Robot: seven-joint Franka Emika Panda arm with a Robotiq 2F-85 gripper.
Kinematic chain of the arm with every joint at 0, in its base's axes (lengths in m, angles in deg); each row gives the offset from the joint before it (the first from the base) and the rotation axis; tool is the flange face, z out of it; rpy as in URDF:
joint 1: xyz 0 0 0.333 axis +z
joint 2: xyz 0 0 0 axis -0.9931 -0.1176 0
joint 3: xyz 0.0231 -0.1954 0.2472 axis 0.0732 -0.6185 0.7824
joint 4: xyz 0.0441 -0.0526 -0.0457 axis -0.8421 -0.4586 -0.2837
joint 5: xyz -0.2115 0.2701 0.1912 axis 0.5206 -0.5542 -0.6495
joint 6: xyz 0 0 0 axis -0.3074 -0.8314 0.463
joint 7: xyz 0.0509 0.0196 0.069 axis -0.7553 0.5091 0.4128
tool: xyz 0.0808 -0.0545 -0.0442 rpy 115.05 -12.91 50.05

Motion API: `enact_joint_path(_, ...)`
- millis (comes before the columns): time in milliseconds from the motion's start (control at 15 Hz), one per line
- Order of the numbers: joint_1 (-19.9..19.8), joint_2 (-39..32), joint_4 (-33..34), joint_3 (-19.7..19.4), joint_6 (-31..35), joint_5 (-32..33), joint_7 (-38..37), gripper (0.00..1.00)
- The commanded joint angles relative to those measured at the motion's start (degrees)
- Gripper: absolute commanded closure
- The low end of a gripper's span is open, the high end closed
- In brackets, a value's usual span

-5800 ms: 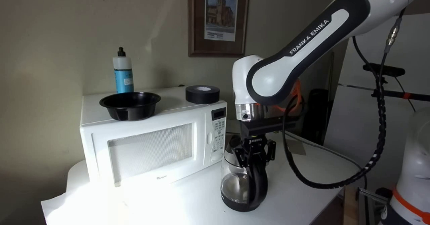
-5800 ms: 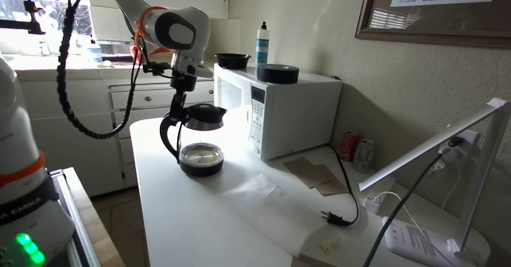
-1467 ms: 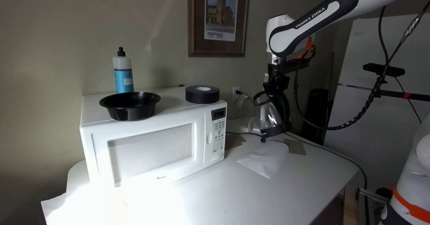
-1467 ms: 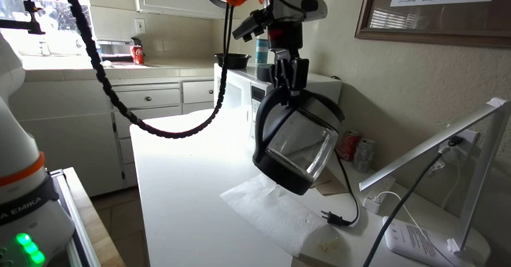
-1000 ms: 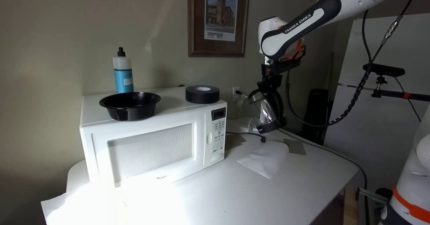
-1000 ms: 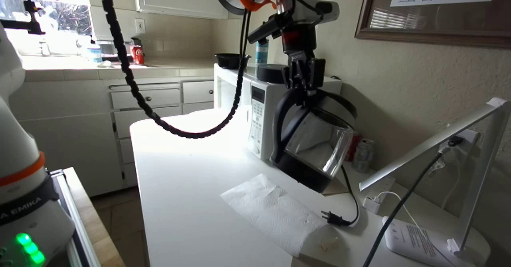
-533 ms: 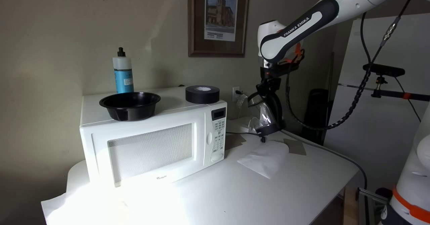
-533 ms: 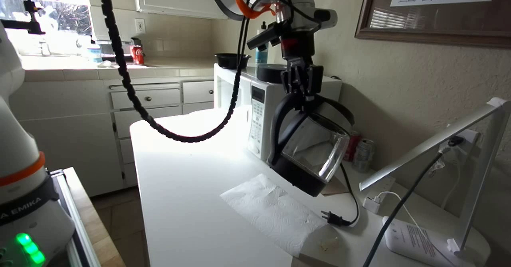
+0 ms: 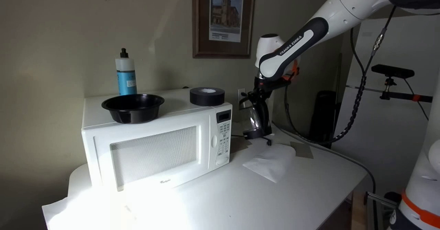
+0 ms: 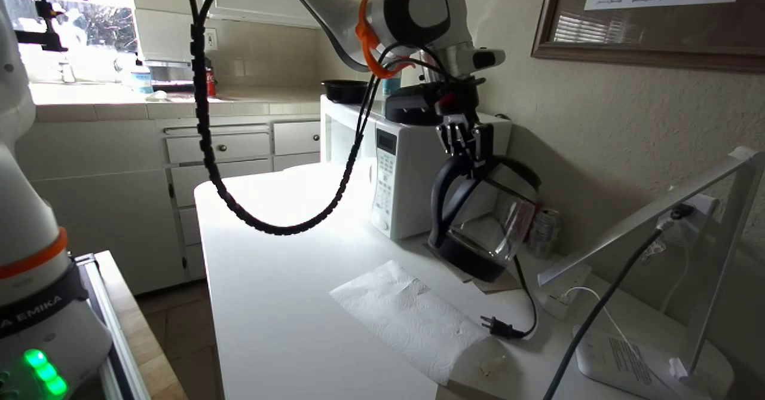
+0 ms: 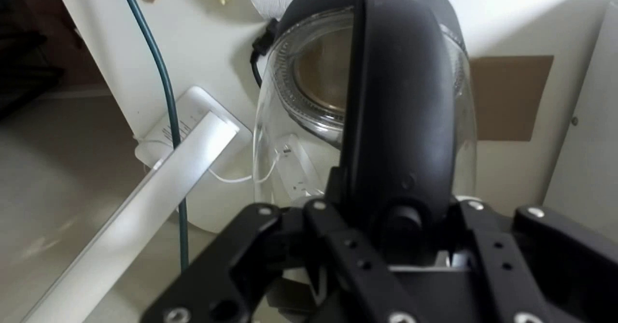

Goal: Move the kettle to the back left side of the table.

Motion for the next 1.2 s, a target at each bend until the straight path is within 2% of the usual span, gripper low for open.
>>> enact_joint_path(0, 2.3, -3.1, 5.1, -1.6, 4.3, 1.3, -2.1, 0.87)
enact_joint_path(333, 3.9, -7.5, 10.5, -2.3, 6.0, -0.8, -2.2, 0.87)
enact_joint_path(667, 4.7, -10.5, 11.8, -2.6, 7.9, -2.1, -1.8, 0.87)
enact_joint_path(1133, 6.1, -15.1, 13.5, -5.1, 13.0, -2.2, -3.2, 0.87)
